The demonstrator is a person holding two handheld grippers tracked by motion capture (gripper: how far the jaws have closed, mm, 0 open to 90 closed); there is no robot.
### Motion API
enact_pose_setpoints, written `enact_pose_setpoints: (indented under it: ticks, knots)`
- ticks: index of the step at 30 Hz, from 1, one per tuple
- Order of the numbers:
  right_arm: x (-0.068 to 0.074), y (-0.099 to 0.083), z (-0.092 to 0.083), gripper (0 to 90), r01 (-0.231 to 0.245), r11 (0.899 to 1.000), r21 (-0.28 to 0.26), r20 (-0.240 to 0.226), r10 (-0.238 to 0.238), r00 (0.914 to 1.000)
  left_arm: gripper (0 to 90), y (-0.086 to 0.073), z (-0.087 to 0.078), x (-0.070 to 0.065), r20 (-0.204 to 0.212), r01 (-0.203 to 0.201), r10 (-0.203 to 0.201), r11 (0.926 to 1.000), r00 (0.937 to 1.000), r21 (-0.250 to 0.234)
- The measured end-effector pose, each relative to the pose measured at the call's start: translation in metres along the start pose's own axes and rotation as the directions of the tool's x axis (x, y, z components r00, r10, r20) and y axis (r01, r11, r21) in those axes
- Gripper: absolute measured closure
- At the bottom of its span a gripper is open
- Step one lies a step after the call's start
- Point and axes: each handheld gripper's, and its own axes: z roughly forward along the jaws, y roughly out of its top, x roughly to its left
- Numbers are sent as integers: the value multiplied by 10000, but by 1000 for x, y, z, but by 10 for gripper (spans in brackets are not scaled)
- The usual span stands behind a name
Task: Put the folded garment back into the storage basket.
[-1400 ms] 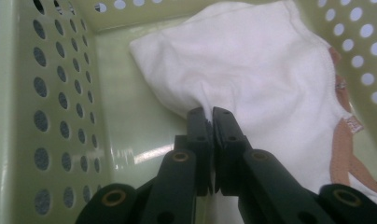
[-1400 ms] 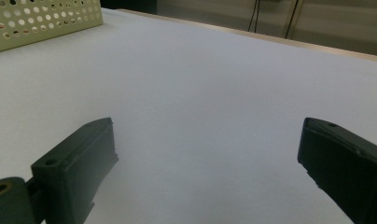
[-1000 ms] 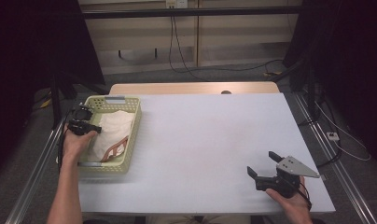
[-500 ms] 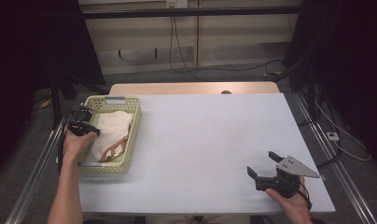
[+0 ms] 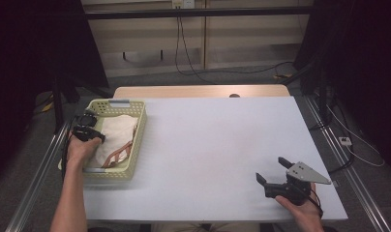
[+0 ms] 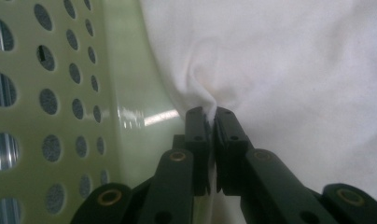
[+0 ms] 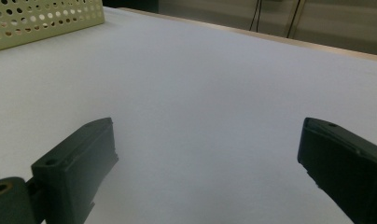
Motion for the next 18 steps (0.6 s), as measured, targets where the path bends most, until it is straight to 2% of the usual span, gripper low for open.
enact_pose_setpoints:
  ticks: [2, 5, 6, 8, 9, 11, 12, 13, 18]
  knots:
    - [0, 0, 0, 41, -4, 10000, 3, -4, 4, 10000, 845, 0, 0, 0, 24, 76, -76, 10000, 10000, 3]
    - [-1, 0, 0, 41, -27, 10000, 5, 10, 27, 10000, 826, -1, -1, 0, 45, 27, -27, 10000, 10000, -64]
    - [0, 0, 0, 42, -24, 10000, 6, 8, 24, 10000, 809, 0, -2, -1, 7, -135, 135, 9999, 9999, -62]
    - [0, 0, 0, 42, -29, 10000, 4, 3, 29, 10000, 805, -1, -2, -2, 5, -105, 105, 9999, 9999, -106]
    - [0, 0, 1, 42, -21, 10000, 10, 0, 21, 10000, 796, 0, -2, -2, 19, -246, 247, 9995, 9997, -178]
    - [0, 0, 1, 42, -36, 10000, 7, 11, 36, 10000, 771, 1, -4, -2, 263, -273, 283, 9988, 9993, -395]
    - [0, 0, 0, 42, -38, 10000, 5, 10, 38, 10000, 765, 0, -5, -3, 400, -197, 225, 9975, 9989, -675]
    - [0, 0, 0, 42, -37, 10000, 2, 16, 37, 10000, 756, 1, -8, -3, 504, -152, 190, 9970, 9985, -760]
    - [0, 0, 1, 42, -53, 10000, -3, 26, 53, 10000, 683, 1, -15, -3, 431, -149, 201, 9930, 9989, -1169]
